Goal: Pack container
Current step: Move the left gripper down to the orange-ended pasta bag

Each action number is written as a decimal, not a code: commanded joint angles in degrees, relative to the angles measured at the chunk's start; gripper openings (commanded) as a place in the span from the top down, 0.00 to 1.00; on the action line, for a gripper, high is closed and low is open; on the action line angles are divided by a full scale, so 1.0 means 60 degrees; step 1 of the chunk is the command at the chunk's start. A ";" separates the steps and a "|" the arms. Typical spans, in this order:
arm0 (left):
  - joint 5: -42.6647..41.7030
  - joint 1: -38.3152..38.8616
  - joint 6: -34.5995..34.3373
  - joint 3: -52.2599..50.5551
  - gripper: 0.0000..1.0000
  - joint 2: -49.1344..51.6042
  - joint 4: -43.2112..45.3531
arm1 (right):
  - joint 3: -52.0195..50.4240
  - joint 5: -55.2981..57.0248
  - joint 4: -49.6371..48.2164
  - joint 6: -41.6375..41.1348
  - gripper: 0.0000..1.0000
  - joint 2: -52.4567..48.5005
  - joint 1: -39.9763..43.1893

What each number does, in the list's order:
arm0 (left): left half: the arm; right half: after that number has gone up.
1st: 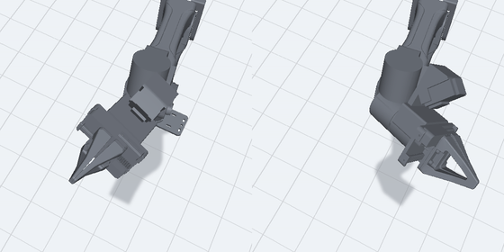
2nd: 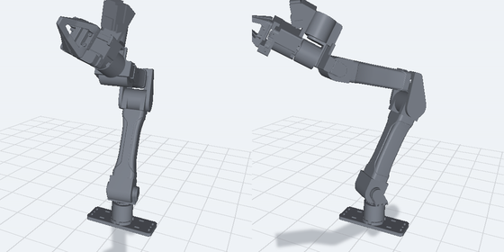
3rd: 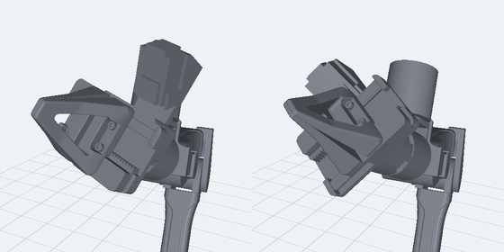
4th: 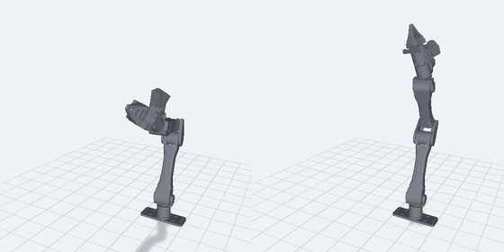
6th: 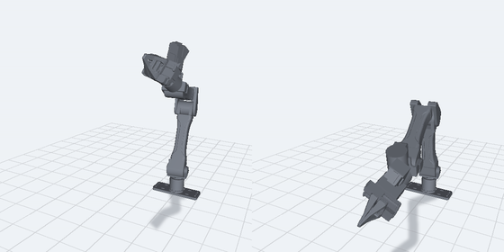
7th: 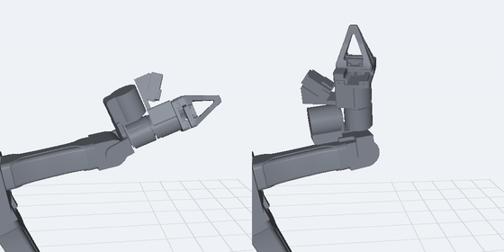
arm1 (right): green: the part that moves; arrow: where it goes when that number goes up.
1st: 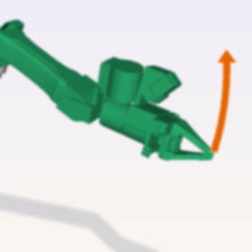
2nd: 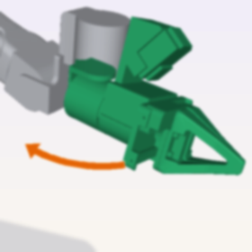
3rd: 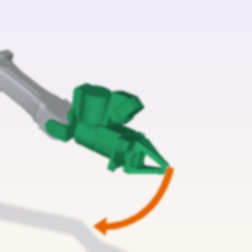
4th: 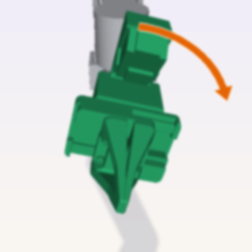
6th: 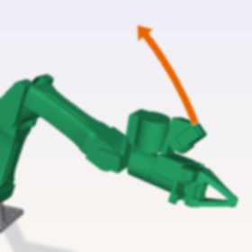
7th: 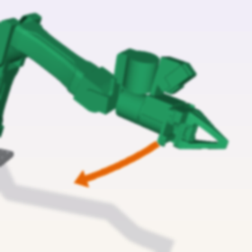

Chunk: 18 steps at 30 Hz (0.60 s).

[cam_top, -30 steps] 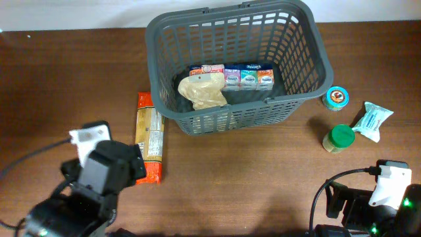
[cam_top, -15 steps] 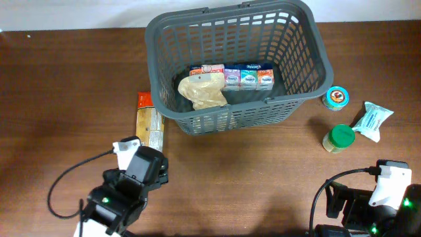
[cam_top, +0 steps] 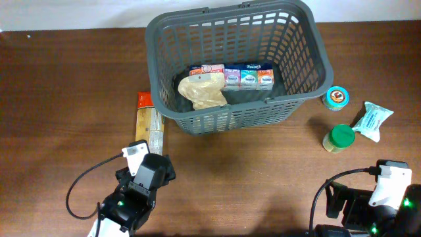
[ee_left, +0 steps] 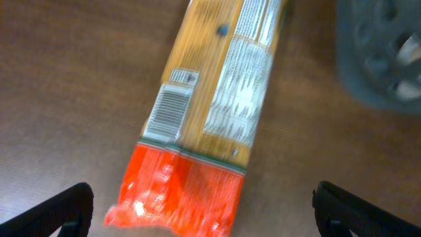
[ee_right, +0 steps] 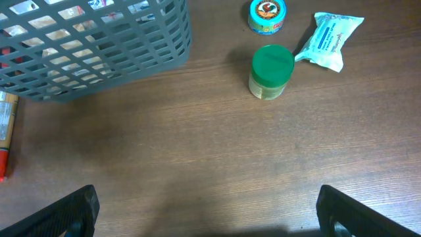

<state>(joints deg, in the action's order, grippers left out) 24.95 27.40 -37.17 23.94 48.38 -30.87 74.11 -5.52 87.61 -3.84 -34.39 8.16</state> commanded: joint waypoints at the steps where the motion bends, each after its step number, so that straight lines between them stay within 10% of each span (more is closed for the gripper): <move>1: 0.0605 -0.0033 -0.0058 -0.0452 0.01 -0.0055 0.0510 | 0.0022 -0.0051 -0.0022 0.0066 0.01 -0.0033 -0.0047; 18: 0.2237 -0.0036 0.0080 -0.2459 0.01 0.0641 0.4546 | 0.0022 -0.0047 -0.0022 0.0066 0.01 -0.0033 -0.0047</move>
<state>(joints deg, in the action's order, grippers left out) 35.44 27.38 -37.34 10.09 49.91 -4.99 74.11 -5.52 87.61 -3.86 -34.39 8.16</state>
